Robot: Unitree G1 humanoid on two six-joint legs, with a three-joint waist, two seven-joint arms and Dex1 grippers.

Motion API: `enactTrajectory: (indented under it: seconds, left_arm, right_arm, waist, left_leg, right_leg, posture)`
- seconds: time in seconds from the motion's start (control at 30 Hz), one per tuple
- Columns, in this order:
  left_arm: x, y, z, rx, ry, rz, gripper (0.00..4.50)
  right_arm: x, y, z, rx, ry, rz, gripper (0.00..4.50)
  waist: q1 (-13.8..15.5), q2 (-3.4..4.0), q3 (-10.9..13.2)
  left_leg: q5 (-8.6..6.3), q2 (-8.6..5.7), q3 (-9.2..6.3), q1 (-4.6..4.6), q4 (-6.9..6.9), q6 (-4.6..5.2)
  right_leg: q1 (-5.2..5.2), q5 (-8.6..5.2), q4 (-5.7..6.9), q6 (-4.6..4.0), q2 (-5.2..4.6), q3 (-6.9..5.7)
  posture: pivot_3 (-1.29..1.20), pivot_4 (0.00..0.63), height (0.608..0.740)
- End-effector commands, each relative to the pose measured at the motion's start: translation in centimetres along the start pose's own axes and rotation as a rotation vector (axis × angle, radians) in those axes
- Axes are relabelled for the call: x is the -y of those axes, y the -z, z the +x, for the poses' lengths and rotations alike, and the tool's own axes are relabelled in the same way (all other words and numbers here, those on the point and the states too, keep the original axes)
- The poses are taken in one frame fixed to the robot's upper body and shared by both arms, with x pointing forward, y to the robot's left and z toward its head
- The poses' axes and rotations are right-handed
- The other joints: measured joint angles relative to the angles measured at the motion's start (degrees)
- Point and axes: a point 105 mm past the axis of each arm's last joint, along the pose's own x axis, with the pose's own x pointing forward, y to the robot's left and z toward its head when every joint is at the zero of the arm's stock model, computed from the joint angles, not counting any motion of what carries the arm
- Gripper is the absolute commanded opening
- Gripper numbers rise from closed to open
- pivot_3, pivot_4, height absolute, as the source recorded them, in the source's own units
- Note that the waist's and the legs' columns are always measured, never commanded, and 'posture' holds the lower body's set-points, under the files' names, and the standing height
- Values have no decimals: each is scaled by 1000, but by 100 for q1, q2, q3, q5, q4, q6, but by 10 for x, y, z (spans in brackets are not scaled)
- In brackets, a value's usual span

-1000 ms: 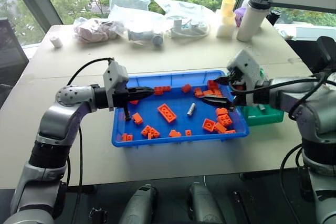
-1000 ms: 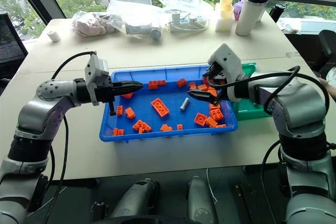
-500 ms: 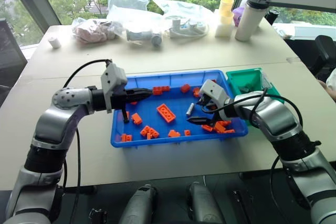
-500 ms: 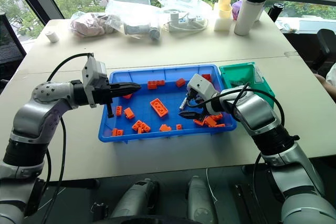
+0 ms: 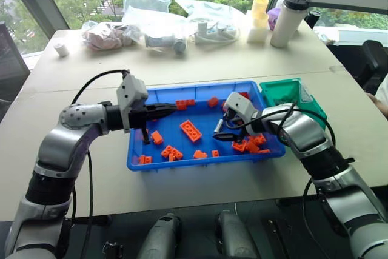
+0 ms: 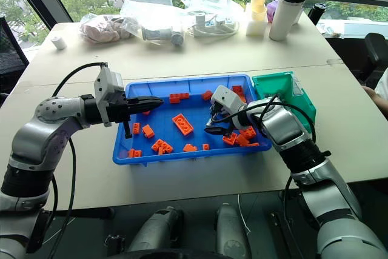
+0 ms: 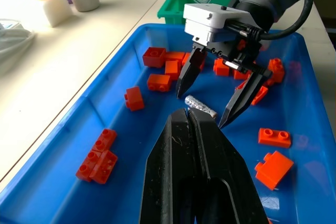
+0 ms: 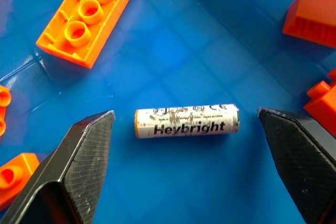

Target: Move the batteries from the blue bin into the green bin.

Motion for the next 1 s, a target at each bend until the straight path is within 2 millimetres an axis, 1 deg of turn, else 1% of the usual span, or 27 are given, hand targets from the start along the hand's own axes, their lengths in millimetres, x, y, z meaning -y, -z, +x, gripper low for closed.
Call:
enactTrajectory:
  seconds: [0.03,0.07,0.1,0.13,0.17,0.33,0.4,0.47,0.53,0.57,0.6,0.63,0.67,0.7,0.73,0.8,0.9,1.0]
  left_arm:
    - [-1,-14,-4,28,-13,40,0]
    - [-1,-15,-4,28,-13,40,0]
    - [-1,-15,-4,28,-14,40,0]
    - [-1,-15,-4,28,-15,40,0]
    - [-1,-16,-4,28,-15,40,0]
    - [-1,-18,-2,33,-15,39,0]
    - [-1,-18,0,36,-12,40,0]
    - [-1,-19,1,38,-10,40,0]
    - [-1,-20,1,40,-9,40,0]
    - [-1,-20,1,40,-9,40,0]
    - [-1,-20,1,40,-9,40,0]
    - [-1,-20,1,41,-8,39,0]
    - [-1,-20,1,41,-7,38,0]
    - [0,-20,2,42,-3,35,0]
    - [0,-19,3,43,0,34,0]
    - [0,-19,5,49,9,30,0]
    - [0,-20,7,60,24,24,0]
    - [0,-21,9,66,40,21,0]
  right_arm:
    - [3,-7,-1,7,12,-42,3964]
    - [2,-7,-2,7,8,-52,3634]
    - [2,-7,-2,4,6,-59,3201]
    - [2,-7,-3,1,5,-64,2626]
    - [2,-6,-3,-6,8,-72,2208]
    - [-2,-4,-9,-17,7,-99,2213]
    - [-1,-14,-17,12,29,-109,2213]
    - [7,-35,-34,75,95,-120,2213]
    - [20,-58,-64,153,176,-107,2213]
    - [26,-63,-75,172,211,-98,2213]
    - [28,-65,-82,180,231,-94,2213]
    - [37,-67,-95,195,280,-78,2213]
    - [42,-68,-104,205,312,-66,2213]
    - [62,-59,-128,186,429,-30,2213]
    - [75,-53,-146,171,511,-6,2213]
    - [90,-29,-172,103,620,39,2213]
    - [92,-2,-181,24,650,67,2213]
    - [87,14,-180,-2,624,91,2213]
  waist:
    - [7,0,0]
    - [14,0,0]
    - [14,0,0]
    - [11,0,0]
    - [9,0,0]
    - [6,0,0]
    - [6,0,0]
    - [6,0,0]
    - [9,1,1]
    - [14,2,1]
    - [24,2,1]
    - [30,1,1]
    - [31,0,0]
    - [33,-1,0]
    - [53,-1,0]
    - [105,-1,0]
    - [137,-1,0]
    - [80,0,0]
  left_leg:
    - [0,0,0,0,0,0]
    - [0,0,-1,0,0,0]
    - [0,-1,-2,0,1,-1]
    - [0,-2,-1,0,1,-1]
    - [0,-2,-1,0,1,0]
    - [0,-1,-1,0,1,-1]
    - [0,-1,-2,0,1,-1]
    - [0,-1,-1,-1,0,-1]
    - [0,-1,-2,-1,1,-1]
    - [0,-2,-1,-3,0,-1]
    - [0,-2,-1,-3,1,0]
    - [0,-2,-2,-3,1,0]
    - [0,-2,-3,-3,1,0]
    - [0,-2,-4,-3,0,0]
    - [-1,-2,-4,-2,1,1]
    - [-3,-6,-1,-3,1,6]
    - [-17,-5,5,-2,1,30]
    - [-17,-1,11,1,0,30]
  right_leg:
    - [0,0,0,0,0,0]
    - [0,0,0,0,0,0]
    - [1,0,0,0,-1,-1]
    - [1,0,0,0,-1,0]
    - [2,0,0,0,-1,0]
    - [1,0,0,0,0,0]
    - [1,0,0,0,0,0]
    - [-1,0,1,0,0,0]
    - [-1,0,0,0,-1,0]
    - [-2,0,0,0,-1,0]
    - [-2,0,0,0,-2,0]
    - [-2,0,0,0,-2,0]
    - [0,0,-1,0,-2,-1]
    - [2,0,-3,0,-2,-2]
    - [3,0,-4,0,-2,-2]
    - [4,0,-5,0,-8,-3]
    - [4,0,-8,0,-8,-2]
    - [4,0,-4,0,-5,4]
  posture:
    - [0,150,740]
    - [0,150,740]
    - [0,150,740]
    - [0,150,740]
    - [0,150,740]
    - [0,150,740]
    - [0,150,740]
    - [0,150,740]
    - [0,150,740]
    - [0,150,740]
    - [0,150,740]
    - [0,150,740]
    - [0,150,740]
    - [0,150,740]
    - [0,150,740]
    - [0,150,740]
    - [0,150,740]
    - [0,150,740]
